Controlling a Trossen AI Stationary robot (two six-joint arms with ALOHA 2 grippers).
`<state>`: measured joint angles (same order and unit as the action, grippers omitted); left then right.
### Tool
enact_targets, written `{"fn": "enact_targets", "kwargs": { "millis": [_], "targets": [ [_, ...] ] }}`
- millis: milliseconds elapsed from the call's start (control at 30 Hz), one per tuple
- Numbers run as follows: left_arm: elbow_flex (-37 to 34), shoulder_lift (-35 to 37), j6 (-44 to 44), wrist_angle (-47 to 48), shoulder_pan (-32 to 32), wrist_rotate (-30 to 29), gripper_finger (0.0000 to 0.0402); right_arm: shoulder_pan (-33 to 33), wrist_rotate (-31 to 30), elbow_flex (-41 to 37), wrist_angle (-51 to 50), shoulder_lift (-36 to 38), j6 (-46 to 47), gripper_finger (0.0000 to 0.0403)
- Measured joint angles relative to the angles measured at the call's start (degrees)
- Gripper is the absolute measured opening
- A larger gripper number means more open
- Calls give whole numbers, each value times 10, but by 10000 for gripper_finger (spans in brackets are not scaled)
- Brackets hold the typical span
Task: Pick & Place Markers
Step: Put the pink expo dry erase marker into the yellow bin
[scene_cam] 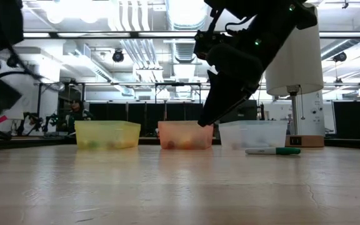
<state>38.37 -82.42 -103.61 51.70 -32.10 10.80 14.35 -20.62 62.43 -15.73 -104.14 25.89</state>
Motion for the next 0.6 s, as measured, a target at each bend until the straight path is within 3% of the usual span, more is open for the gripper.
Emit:
{"fn": "enact_targets", "kwargs": {
  "millis": [100,267,600],
  "targets": [
    [15,2,6,-3,6,-57,59,0,0,0,2,0,0,240],
    [39,16,31,3,29,-102,60,0,0,0,3,0,0,236],
    [93,62,150,9,106,-241,61,0,0,0,3,0,0,236]
  ]
}}
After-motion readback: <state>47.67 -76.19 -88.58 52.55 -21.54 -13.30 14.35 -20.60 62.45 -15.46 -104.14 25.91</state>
